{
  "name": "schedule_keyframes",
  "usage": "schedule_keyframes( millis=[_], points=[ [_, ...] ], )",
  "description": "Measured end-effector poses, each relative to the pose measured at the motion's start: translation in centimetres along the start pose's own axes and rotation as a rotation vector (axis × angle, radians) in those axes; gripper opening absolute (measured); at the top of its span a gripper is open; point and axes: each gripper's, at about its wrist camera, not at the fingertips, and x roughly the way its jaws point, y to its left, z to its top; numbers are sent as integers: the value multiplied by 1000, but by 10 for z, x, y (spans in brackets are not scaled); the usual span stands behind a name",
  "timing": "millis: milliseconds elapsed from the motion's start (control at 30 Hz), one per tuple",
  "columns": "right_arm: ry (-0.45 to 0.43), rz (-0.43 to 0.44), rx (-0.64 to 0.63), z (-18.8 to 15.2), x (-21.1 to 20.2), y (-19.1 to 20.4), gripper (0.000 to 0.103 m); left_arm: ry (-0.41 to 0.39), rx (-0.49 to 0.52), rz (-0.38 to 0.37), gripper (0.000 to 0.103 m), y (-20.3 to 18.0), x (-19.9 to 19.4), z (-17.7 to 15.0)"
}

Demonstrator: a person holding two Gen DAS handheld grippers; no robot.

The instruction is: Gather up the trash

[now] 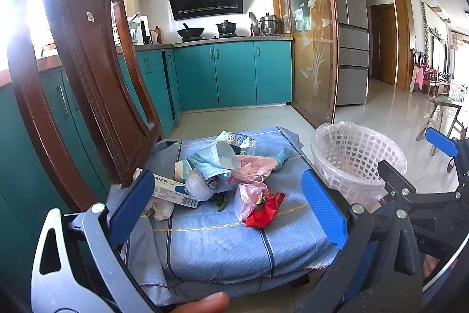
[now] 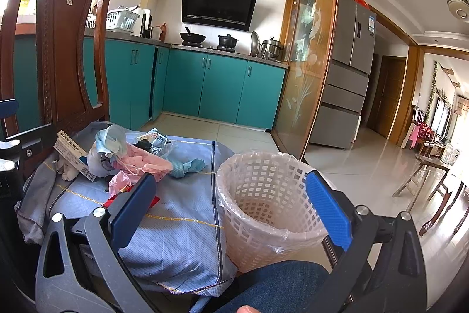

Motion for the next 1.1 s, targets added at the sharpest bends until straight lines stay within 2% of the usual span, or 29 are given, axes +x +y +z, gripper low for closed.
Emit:
schedule_keyframes(
  millis=[1100],
  points=[
    [6, -5, 3, -1, -2, 1, 100, 32, -10, -5, 100, -2, 3, -7]
  ],
)
